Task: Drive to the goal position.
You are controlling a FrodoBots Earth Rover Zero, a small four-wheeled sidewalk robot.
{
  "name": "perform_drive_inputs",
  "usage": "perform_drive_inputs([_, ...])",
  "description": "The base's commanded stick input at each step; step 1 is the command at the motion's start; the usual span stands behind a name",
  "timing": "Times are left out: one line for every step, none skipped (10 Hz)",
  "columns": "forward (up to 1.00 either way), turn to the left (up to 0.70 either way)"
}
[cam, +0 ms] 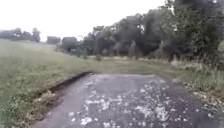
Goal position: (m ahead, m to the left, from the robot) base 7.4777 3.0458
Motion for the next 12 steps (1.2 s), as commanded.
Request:
perform_drive_inputs([0.70, -0.20])
perform_drive_inputs([0.70, -0.21])
perform_drive_inputs([0.70, -0.23])
perform_drive_inputs([0.70, -0.24])
perform_drive_inputs([0.70, -0.25])
perform_drive_inputs([0.70, -0.25])
perform_drive_inputs([0.70, -0.25])
perform_drive_inputs([0.70, -0.26])
perform_drive_inputs([0.70, -0.26])
perform_drive_inputs([0.70, -0.26])
perform_drive_inputs([0.70, -0.26])
perform_drive_inputs([0.70, -0.26])
